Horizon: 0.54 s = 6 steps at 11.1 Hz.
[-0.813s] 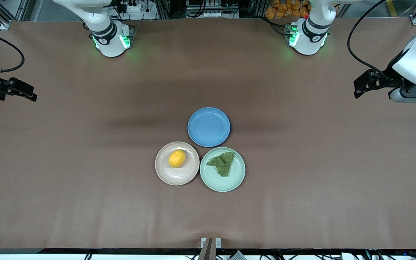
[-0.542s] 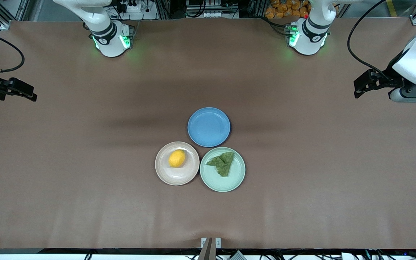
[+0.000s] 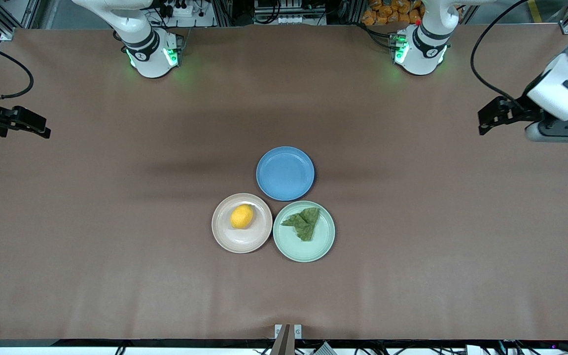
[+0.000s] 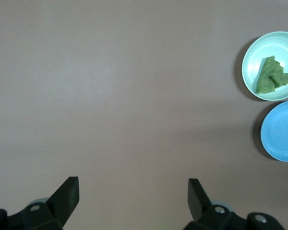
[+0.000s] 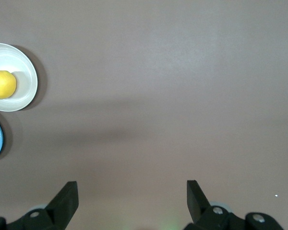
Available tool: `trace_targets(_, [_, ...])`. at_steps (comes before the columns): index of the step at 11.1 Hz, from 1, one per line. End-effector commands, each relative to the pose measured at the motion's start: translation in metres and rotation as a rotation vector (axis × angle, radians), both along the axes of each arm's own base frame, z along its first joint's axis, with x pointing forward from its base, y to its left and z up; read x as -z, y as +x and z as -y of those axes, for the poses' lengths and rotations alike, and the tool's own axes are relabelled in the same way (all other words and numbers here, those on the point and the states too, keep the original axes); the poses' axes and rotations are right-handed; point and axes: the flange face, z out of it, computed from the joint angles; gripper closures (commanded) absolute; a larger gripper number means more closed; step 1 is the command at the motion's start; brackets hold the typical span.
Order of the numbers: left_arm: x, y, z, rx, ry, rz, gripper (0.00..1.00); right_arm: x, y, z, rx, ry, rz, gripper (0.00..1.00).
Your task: Pick lemon and lettuce from plates
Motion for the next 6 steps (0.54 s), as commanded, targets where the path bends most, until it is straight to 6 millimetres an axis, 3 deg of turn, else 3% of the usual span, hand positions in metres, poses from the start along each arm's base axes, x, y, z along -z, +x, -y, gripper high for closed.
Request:
trace_targets(1, [0.031,0.019,0.046,0.055,-0.015,-0.008,0.0,-0.001,-0.002,0.0,0.005,-0.008,-0.005,0.0])
trace_targets(4, [0.077,0.044,0.099,0.12,-0.081,0.03,0.0,0.0,-0.002,-0.007,-0.004,-0.005,-0.007,0.0])
trace_targets(6, [0.108,0.059,0.143,0.165,-0.131,0.09,0.0,-0.001,-0.001,-0.023,0.017,-0.006,0.0,0.0])
